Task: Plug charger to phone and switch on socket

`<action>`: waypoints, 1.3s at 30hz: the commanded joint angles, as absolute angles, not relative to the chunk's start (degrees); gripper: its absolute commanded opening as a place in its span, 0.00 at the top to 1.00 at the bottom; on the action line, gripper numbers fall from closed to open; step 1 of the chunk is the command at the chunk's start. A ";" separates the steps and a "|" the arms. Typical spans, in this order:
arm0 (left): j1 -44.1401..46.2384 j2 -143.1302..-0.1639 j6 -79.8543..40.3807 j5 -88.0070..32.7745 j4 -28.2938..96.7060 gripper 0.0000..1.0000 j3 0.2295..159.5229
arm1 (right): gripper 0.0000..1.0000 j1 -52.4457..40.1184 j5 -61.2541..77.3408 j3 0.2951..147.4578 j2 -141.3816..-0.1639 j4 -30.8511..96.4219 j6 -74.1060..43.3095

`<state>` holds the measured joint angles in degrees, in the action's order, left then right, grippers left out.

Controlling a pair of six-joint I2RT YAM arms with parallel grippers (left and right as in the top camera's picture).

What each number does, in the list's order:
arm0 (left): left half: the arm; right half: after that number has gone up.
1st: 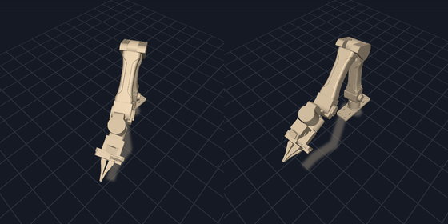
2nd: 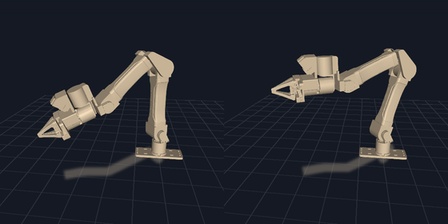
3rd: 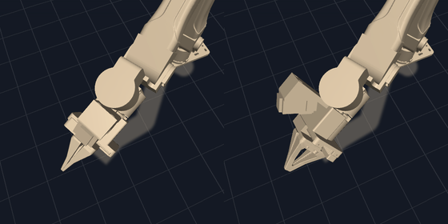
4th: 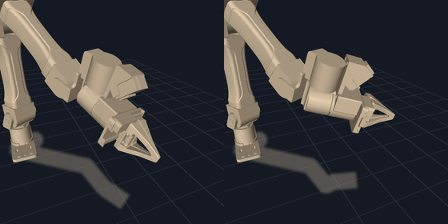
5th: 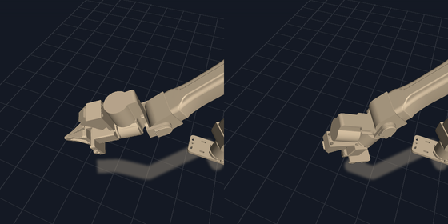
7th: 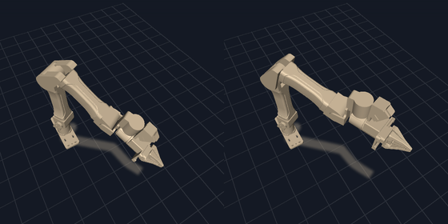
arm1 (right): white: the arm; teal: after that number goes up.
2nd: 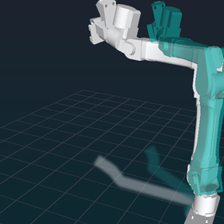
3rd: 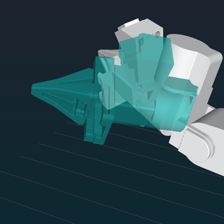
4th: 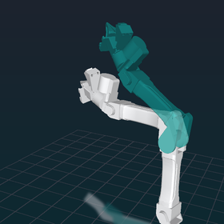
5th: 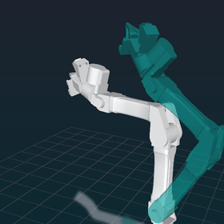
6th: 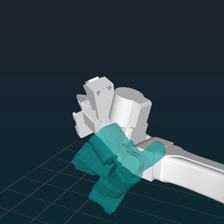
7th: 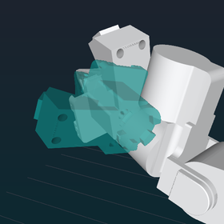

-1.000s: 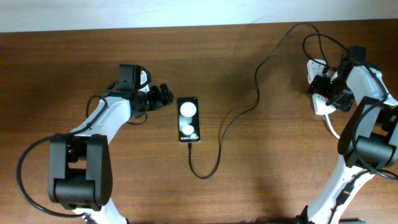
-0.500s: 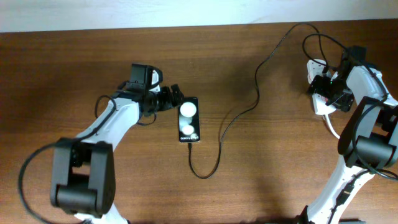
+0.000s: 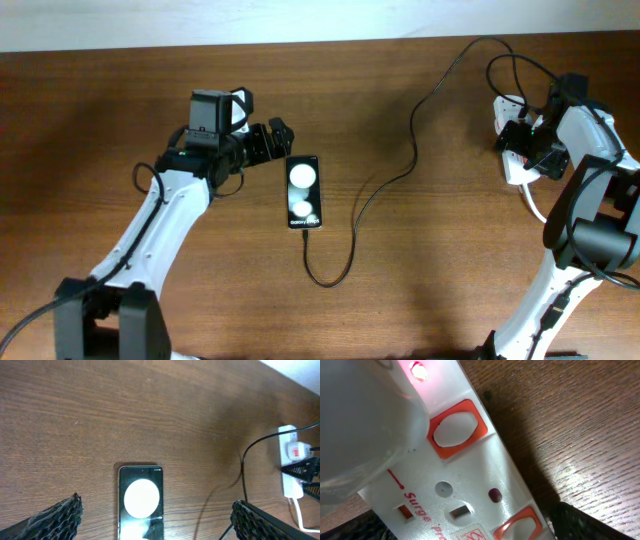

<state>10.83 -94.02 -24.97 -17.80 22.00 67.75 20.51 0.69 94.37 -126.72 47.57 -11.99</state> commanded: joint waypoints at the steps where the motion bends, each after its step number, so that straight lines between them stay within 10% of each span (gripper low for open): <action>1: 10.87 -91.72 -24.82 -18.22 21.91 0.01 68.73 | 0.01 18.85 3.66 93.21 -128.75 47.31 -12.25; 39: 10.72 -82.67 -19.64 -6.00 18.09 0.01 40.49 | 0.01 18.85 3.66 93.21 -128.75 47.31 -12.27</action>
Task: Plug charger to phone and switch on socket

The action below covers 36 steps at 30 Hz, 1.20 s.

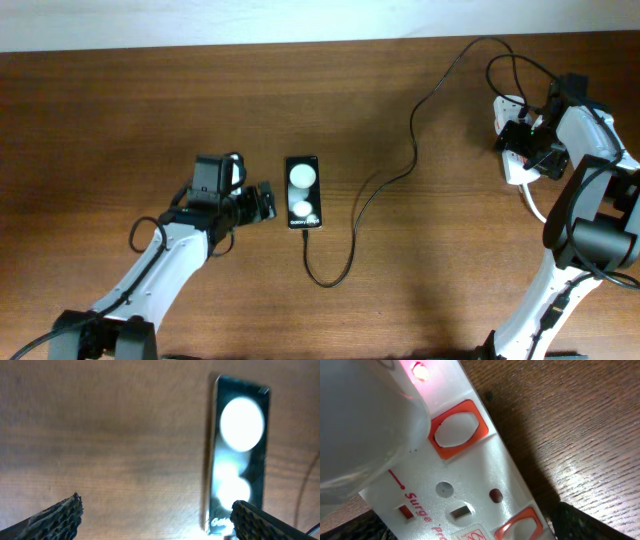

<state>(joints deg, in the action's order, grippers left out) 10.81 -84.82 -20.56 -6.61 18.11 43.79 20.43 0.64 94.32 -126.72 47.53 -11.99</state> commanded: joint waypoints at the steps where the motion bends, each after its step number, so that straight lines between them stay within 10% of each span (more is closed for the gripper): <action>1: 10.72 -82.37 -19.66 -5.89 18.31 0.01 39.68 | 0.01 18.85 3.66 93.21 -128.75 47.31 -12.25; 36: 4.80 -56.51 -0.97 -15.16 -18.24 0.01 7.33 | 0.01 18.85 3.66 93.21 -128.75 47.31 -12.25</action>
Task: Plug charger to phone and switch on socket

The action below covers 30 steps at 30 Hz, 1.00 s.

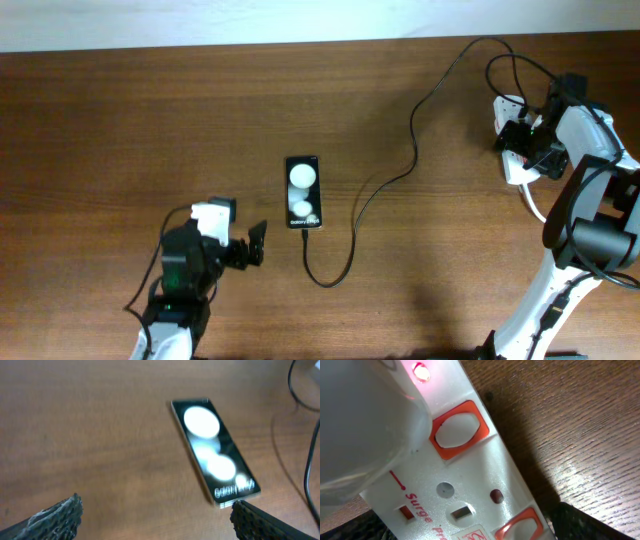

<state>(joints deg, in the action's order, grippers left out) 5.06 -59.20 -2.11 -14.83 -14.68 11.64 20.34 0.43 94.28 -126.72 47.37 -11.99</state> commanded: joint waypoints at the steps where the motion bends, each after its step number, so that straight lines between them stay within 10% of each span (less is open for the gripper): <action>1: 4.82 -54.89 -0.99 -15.05 -20.45 0.01 5.08 | 0.01 18.85 3.66 93.21 -128.75 47.31 -12.27; 14: 5.23 -24.71 -0.99 -7.66 4.27 0.01 0.51 | 0.01 18.85 3.66 93.21 -128.75 47.31 -12.27; 30: 5.19 -0.27 4.84 -5.26 4.38 0.01 0.51 | 0.02 18.85 3.66 93.21 -128.75 47.31 -12.27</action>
